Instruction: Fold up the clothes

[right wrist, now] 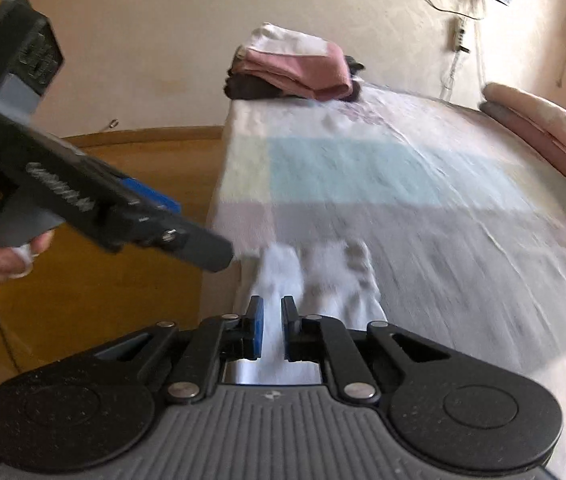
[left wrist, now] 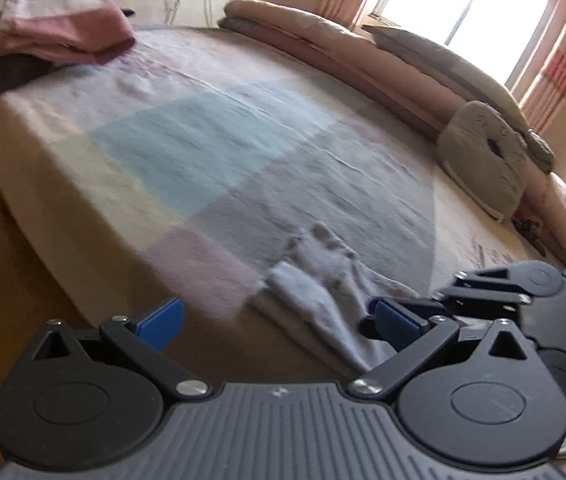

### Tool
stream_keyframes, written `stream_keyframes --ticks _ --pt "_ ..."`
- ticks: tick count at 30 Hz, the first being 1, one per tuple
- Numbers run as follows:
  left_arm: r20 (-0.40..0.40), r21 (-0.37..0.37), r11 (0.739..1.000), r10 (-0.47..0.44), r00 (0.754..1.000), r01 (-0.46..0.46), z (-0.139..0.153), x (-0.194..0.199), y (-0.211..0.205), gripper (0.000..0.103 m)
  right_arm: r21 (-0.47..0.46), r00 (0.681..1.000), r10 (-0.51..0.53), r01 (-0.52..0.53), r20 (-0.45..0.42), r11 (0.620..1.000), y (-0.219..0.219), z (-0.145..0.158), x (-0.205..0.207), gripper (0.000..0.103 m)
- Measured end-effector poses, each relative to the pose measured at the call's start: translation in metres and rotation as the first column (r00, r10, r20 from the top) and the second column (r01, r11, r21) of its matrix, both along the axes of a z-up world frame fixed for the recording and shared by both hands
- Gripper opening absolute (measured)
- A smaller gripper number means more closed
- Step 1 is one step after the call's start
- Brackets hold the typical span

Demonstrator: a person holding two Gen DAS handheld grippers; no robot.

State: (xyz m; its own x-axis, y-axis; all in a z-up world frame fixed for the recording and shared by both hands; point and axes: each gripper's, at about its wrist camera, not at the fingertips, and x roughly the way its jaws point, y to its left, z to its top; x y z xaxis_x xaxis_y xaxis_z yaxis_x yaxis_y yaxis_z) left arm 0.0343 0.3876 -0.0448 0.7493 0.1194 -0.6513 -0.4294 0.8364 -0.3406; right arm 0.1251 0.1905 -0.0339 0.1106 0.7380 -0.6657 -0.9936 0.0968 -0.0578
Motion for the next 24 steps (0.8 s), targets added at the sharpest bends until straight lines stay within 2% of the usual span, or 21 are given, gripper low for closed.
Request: stream_keyframes --ticks 2,4,7,8,11,14,16,18,22,24 --pt "-0.005 0.016 1.0 0.024 1.0 -0.024 0.003 -0.007 0.004 0.102 0.006 1.0 0.011 -0.011 0.003 1.0 0.019 -0.006 -0.004 0.026" --pt "-0.005 0.013 0.999 0.042 0.999 -0.042 0.003 -0.013 0.008 0.102 0.006 1.0 0.013 -0.013 0.014 1.0 0.038 -0.013 -0.004 0.033" --pt "-0.005 -0.001 0.999 0.053 0.999 -0.053 0.0 -0.019 0.012 0.102 -0.027 0.999 0.004 -0.003 0.034 1.0 0.063 -0.024 -0.005 0.031" --pt "-0.004 -0.009 0.999 0.049 0.999 -0.049 -0.001 -0.019 0.013 0.102 -0.041 0.999 -0.004 0.006 0.05 0.999 0.068 -0.027 -0.005 0.02" --pt "0.008 -0.039 0.999 0.032 0.999 -0.032 -0.002 -0.017 0.014 0.102 -0.044 0.998 -0.007 0.01 0.057 0.999 0.072 -0.03 -0.006 0.006" --pt "0.049 -0.073 0.997 0.005 0.999 -0.001 0.001 -0.013 0.016 0.102 -0.007 0.999 0.016 -0.016 0.052 1.0 0.066 -0.026 -0.007 0.005" --pt "0.076 -0.077 0.997 -0.007 0.997 0.013 0.006 -0.01 0.015 0.102 0.038 0.997 0.069 -0.069 -0.019 0.997 0.062 -0.021 -0.005 0.005" --pt "0.084 -0.069 0.997 -0.015 0.996 0.02 0.008 -0.006 0.013 0.102 0.026 0.997 0.074 -0.074 -0.016 0.997 0.066 -0.022 -0.005 0.005" --pt "0.083 -0.066 0.997 -0.041 0.996 0.046 0.006 0.001 0.009 0.102 0.034 0.997 0.042 -0.04 -0.06 0.999 0.057 -0.019 0.005 0.018" --pt "0.08 -0.072 0.996 -0.048 0.996 0.054 0.002 0.004 0.008 0.102 0.061 0.997 0.035 -0.03 -0.076 0.998 0.046 -0.012 0.013 0.02"
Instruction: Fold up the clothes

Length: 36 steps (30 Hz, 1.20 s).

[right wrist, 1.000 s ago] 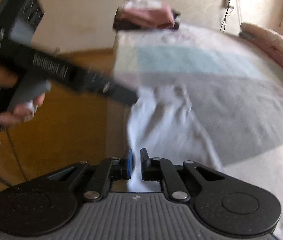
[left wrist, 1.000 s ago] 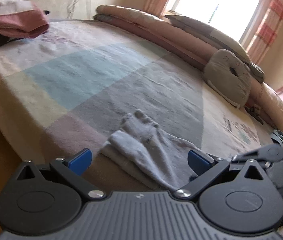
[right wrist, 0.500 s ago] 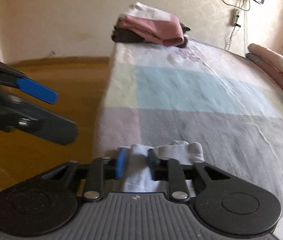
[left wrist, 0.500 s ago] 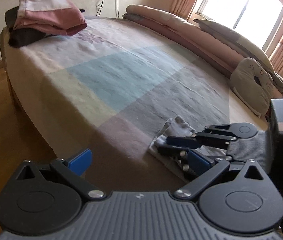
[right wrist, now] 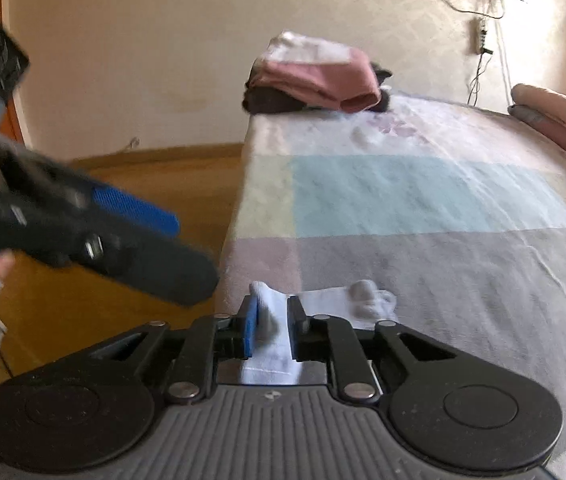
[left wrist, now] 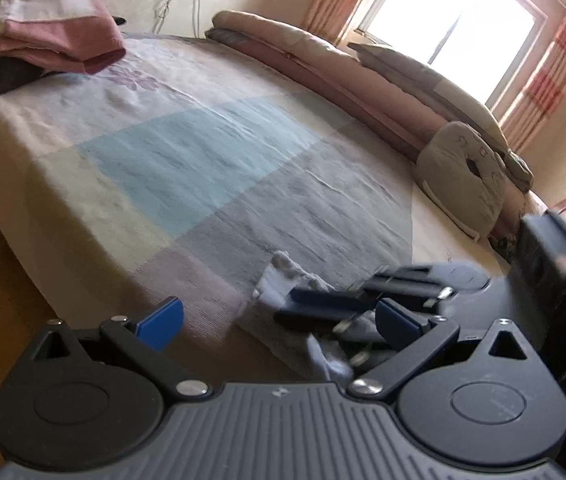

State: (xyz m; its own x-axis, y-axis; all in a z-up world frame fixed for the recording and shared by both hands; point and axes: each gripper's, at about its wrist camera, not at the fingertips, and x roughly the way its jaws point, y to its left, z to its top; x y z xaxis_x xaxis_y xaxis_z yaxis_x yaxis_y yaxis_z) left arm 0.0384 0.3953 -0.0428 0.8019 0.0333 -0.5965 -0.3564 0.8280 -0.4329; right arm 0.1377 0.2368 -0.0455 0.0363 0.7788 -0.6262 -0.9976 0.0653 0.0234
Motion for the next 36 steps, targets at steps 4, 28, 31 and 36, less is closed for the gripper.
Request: stream_keyframes --ticks 4,28,31,36 --pt "0.008 -0.039 0.999 -0.009 1.0 0.009 -0.006 0.003 -0.001 0.102 -0.015 0.996 -0.064 0.065 0.058 0.998 -0.007 0.007 0.023 0.027" --pt "0.019 -0.058 0.995 -0.08 0.997 0.081 -0.014 0.019 -0.014 0.102 -0.088 0.994 -0.103 0.107 0.045 0.99 -0.002 -0.014 0.062 0.006" --pt "0.022 -0.054 0.994 -0.094 0.995 0.096 -0.013 0.022 -0.017 0.102 -0.099 0.993 -0.105 0.11 0.046 0.989 -0.003 -0.016 0.063 0.007" --pt "0.028 -0.008 0.995 -0.098 0.995 0.098 -0.005 0.027 -0.018 0.102 -0.073 0.99 -0.134 0.136 0.04 0.988 -0.03 0.001 0.06 0.013"
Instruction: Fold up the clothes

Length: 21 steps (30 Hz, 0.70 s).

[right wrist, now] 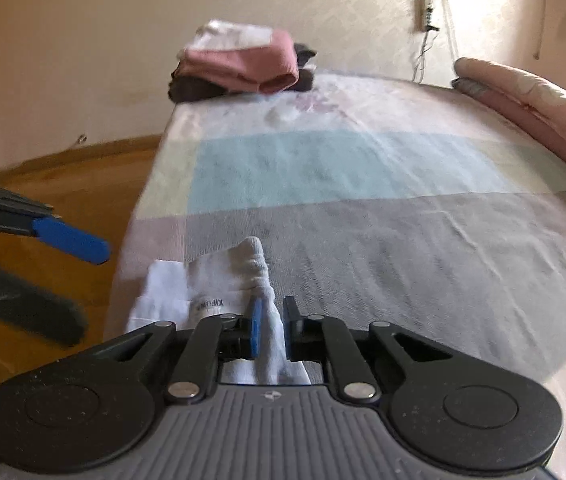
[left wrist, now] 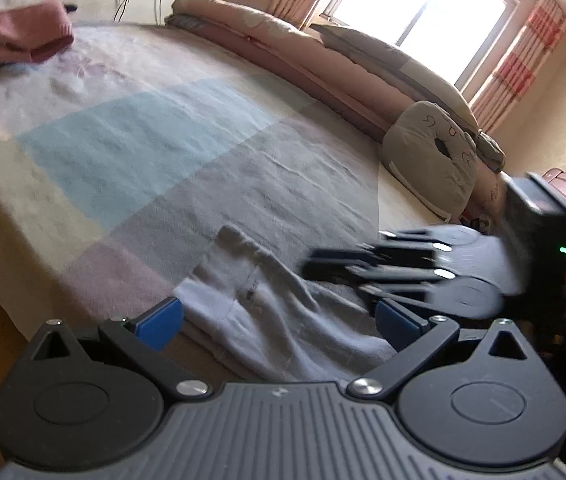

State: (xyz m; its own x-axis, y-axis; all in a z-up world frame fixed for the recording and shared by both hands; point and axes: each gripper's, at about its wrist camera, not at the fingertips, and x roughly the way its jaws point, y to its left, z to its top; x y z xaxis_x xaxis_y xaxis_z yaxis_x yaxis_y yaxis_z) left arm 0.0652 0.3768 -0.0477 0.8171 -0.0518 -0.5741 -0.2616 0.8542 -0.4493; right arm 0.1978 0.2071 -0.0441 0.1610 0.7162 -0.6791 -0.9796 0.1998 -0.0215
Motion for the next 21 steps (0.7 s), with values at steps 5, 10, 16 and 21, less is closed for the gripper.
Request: stream_keyframes --ticks 5,10,16,21 --pt "0.008 0.016 1.0 -0.007 1.0 0.006 0.002 0.006 0.001 0.102 -0.075 0.999 0.033 -0.033 0.005 0.997 -0.059 0.01 -0.023 0.022" --pt "-0.017 0.043 0.998 -0.054 0.998 0.055 -0.009 0.031 -0.011 0.102 -0.166 0.998 0.058 -0.058 -0.005 0.984 -0.115 0.001 -0.059 0.027" --pt "-0.077 0.106 0.988 -0.101 0.992 0.109 -0.027 0.054 -0.033 0.102 -0.197 1.0 0.012 -0.014 -0.013 0.98 -0.15 -0.007 -0.08 0.025" --pt "-0.105 0.176 0.978 -0.097 0.99 0.114 -0.033 0.054 -0.044 0.102 -0.224 1.0 -0.016 0.02 0.021 0.974 -0.163 -0.014 -0.086 0.0"
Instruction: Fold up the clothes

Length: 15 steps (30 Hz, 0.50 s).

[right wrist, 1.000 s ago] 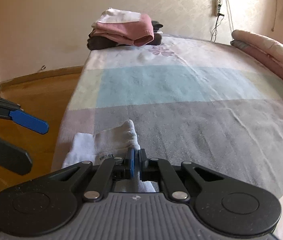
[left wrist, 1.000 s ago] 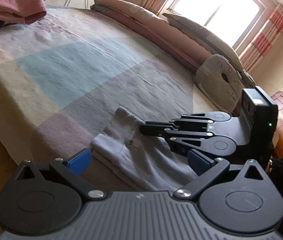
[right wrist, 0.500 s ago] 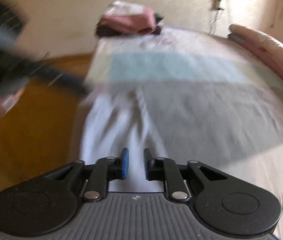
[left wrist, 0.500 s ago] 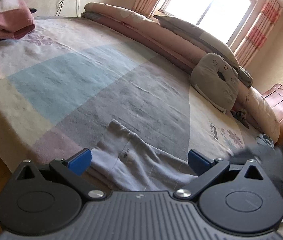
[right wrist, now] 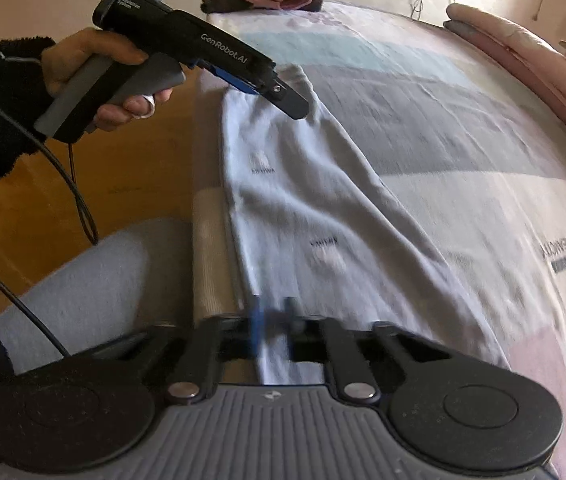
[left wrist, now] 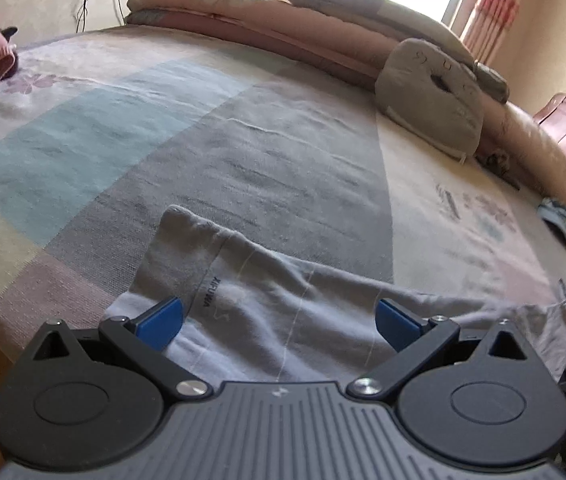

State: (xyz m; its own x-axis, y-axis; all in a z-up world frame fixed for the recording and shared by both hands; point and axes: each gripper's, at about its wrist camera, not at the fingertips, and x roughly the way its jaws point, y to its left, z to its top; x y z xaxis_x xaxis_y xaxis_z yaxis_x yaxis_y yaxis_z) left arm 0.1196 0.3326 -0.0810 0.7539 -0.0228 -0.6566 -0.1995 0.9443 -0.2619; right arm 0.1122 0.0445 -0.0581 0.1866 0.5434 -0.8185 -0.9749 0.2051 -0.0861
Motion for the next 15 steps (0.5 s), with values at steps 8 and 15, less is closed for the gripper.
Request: stream_keyframes --ticks 8,15 --pt "-0.02 0.055 0.998 -0.017 1.0 0.018 0.001 -0.003 -0.008 0.102 -0.044 0.998 -0.06 0.06 0.003 0.997 -0.033 0.005 -0.002 0.001" --pt "-0.022 0.054 0.998 -0.017 1.0 0.018 0.0 -0.001 -0.008 0.102 0.026 0.999 -0.044 0.045 -0.023 0.999 -0.033 0.013 -0.009 0.009"
